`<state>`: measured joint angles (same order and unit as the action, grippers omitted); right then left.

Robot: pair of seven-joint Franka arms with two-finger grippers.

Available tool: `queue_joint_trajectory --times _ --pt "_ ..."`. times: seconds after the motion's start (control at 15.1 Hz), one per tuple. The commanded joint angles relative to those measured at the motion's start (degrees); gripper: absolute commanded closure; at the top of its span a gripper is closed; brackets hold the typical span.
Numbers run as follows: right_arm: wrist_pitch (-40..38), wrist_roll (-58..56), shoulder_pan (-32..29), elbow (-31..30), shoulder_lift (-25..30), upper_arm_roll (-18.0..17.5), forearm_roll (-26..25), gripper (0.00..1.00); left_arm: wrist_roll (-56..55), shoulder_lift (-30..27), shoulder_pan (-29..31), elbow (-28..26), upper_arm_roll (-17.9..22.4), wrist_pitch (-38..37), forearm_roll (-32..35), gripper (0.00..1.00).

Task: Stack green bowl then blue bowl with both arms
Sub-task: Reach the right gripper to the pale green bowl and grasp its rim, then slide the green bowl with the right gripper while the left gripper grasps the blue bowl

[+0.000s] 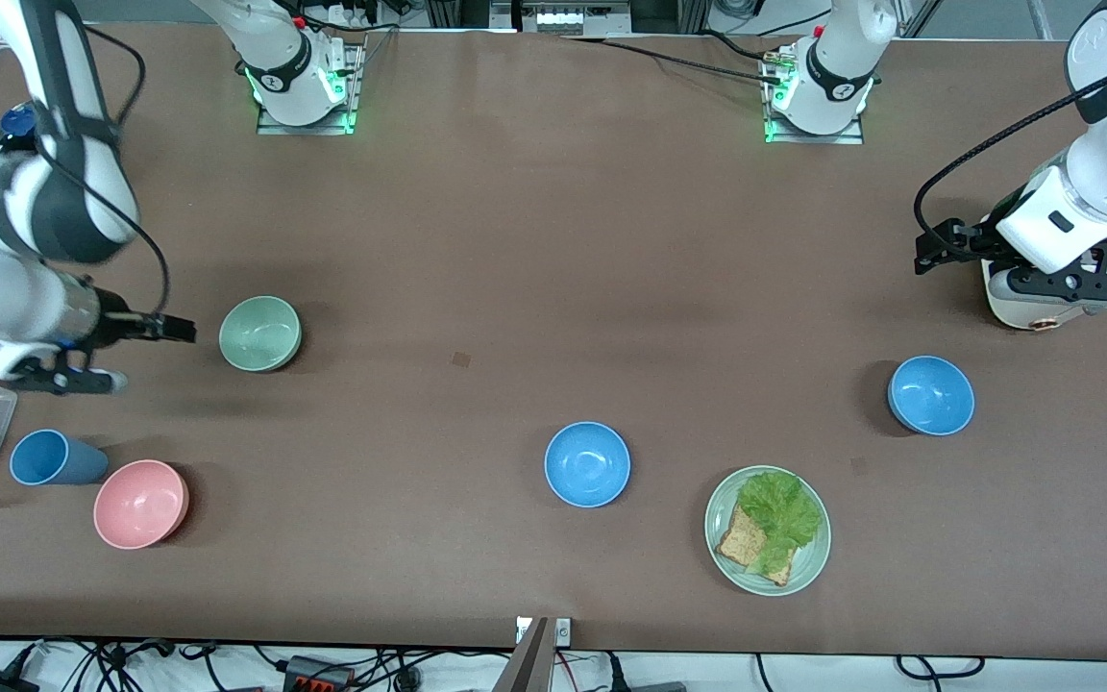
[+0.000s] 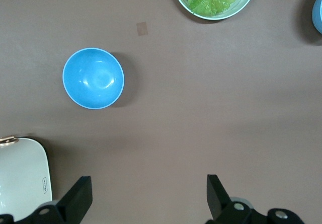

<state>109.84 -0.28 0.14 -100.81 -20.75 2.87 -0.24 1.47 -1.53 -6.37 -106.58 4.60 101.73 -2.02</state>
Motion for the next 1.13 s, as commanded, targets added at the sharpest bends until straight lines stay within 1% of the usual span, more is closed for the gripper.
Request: queue_joint_trajectory --times 0.0,0.13,0.4,0.53,0.6,0.66,0.86,0.93,0.99,1.06 --pt "1.1 0.9 0.2 0.4 -3.8 -0.2 -0.1 0.00 0.7 1.0 0.0 1.9 0.1 -1.5 -0.6 0.00" --pt "1.3 0.9 -0.3 -0.8 -6.1 -0.2 0.0 0.00 0.9 2.9 -0.3 4.0 0.1 -1.5 -0.6 0.00" --pt "4.7 1.0 -0.2 -4.6 -7.2 -0.2 0.1 0.00 0.9 7.6 -0.4 9.6 0.1 -1.5 -0.7 0.00" --pt "7.7 0.9 -0.4 -6.9 -7.7 -0.2 0.1 0.06 0.8 10.5 -0.1 13.3 0.1 -1.5 -0.7 0.00" --pt "9.1 0.9 -0.5 -8.1 -7.7 -0.1 0.1 0.14 0.8 11.5 0.1 14.6 0.1 -1.5 -0.7 0.00" --pt "10.0 1.0 -0.6 -8.8 -7.8 -0.1 0.1 0.24 0.9 12.7 0.1 15.9 0.3 -1.5 -0.7 0.00" --pt "10.2 1.3 -1.2 -9.0 -8.5 -0.1 0.1 0.62 1.2 17.9 0.7 20.5 0.8 -0.9 -0.8 0.00" --pt "10.0 1.3 -1.1 -9.0 -8.5 -0.1 0.1 0.79 1.2 20.0 1.9 22.7 0.8 -0.9 -0.9 0.00" --pt "9.6 1.3 -0.8 -8.8 -8.3 -0.1 0.1 0.93 1.3 22.3 2.8 25.3 0.8 -0.9 -1.0 0.00" --pt "9.3 1.3 -0.6 -8.7 -8.1 -0.1 0.1 1.00 1.4 24.4 3.6 27.8 0.8 -0.9 -1.0 0.00"
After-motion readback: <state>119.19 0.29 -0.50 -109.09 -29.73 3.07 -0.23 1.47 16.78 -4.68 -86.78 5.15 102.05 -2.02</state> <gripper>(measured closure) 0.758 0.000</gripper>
